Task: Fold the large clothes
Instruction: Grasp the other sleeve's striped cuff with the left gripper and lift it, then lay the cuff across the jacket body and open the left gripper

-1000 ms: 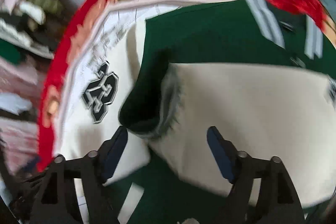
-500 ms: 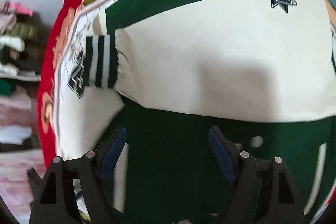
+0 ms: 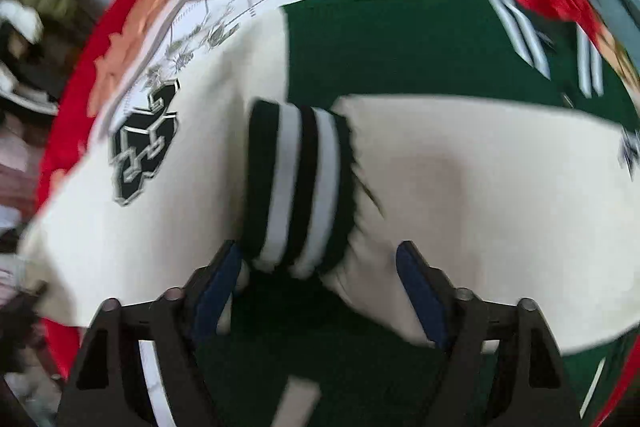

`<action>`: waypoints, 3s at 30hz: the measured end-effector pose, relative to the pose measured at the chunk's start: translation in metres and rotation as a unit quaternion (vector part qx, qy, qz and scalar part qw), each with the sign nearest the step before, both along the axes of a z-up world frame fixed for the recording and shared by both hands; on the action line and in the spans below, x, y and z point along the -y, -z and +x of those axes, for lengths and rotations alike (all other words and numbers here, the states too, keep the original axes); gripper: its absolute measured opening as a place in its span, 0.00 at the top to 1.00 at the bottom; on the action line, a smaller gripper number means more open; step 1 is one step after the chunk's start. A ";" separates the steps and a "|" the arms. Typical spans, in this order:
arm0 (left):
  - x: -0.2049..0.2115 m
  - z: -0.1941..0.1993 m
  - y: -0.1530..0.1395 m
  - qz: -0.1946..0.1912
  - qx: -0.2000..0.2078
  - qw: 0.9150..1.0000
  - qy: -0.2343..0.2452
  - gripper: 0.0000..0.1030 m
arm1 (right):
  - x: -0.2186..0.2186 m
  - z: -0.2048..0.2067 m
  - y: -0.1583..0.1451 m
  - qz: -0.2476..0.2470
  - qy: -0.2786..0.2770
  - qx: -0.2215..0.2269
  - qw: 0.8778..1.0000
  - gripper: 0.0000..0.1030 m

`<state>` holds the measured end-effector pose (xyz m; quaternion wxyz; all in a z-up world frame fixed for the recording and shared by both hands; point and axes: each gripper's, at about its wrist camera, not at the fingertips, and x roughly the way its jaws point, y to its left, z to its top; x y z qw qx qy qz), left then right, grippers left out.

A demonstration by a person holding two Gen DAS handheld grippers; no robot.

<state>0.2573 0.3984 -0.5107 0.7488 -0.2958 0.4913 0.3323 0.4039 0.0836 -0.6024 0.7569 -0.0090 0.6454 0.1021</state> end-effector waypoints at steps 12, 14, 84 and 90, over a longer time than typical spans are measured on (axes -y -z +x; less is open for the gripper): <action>0.024 0.014 -0.050 0.096 -0.008 0.991 0.093 0.88 | -0.004 0.019 -0.010 0.067 -0.050 -0.024 0.996 0.50; 0.041 0.019 -0.068 0.119 -0.001 0.986 0.113 0.88 | 0.040 0.015 -0.025 0.090 0.000 -0.024 0.996 0.30; 0.306 0.198 0.055 0.075 -0.119 0.955 0.261 0.00 | 0.432 0.001 -0.011 0.147 0.246 -0.067 0.956 0.46; 0.327 0.202 0.036 0.125 -0.130 0.938 0.296 0.00 | 0.432 0.034 0.043 0.071 0.236 -0.104 0.964 0.91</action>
